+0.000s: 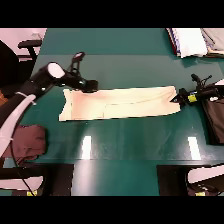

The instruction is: Fold the shirts.

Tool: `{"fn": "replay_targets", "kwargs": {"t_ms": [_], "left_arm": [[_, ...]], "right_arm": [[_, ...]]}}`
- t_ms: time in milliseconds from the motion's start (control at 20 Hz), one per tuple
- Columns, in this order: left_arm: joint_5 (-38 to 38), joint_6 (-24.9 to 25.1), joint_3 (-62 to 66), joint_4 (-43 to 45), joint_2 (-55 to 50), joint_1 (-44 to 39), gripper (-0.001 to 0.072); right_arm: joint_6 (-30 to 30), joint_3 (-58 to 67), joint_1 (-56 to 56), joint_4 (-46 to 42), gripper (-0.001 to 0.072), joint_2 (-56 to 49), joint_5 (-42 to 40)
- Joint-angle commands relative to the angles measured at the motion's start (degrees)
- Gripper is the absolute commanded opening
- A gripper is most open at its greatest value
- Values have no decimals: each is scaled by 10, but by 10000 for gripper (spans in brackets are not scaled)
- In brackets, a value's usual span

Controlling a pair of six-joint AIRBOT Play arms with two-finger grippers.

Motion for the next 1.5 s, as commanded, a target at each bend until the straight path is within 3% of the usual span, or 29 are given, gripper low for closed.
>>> {"fn": "replay_targets", "kwargs": {"t_ms": [0, 150, 500, 1000, 1300, 1450], "left_arm": [[21, -5, 52, -3, -63, -58, 25], [21, -5, 106, -3, -121, -94, 25], [32, -5, 149, -17, -196, -133, 25], [9, -5, 172, -12, -208, -125, 24], [-21, -4, 191, 59, -37, 1, 25], [-39, 0, 191, 110, 72, 88, 26]], "right_arm": [[-18, 0, 8, 19, 15, 58, -2], [-16, 53, 24, 48, 15, 119, 37], [84, 209, 147, 58, 15, 167, 64], [109, 277, 318, 58, 15, 166, -16], [108, 277, 407, 59, 15, 131, -48], [63, 285, 501, 114, 16, 65, -109]]}}
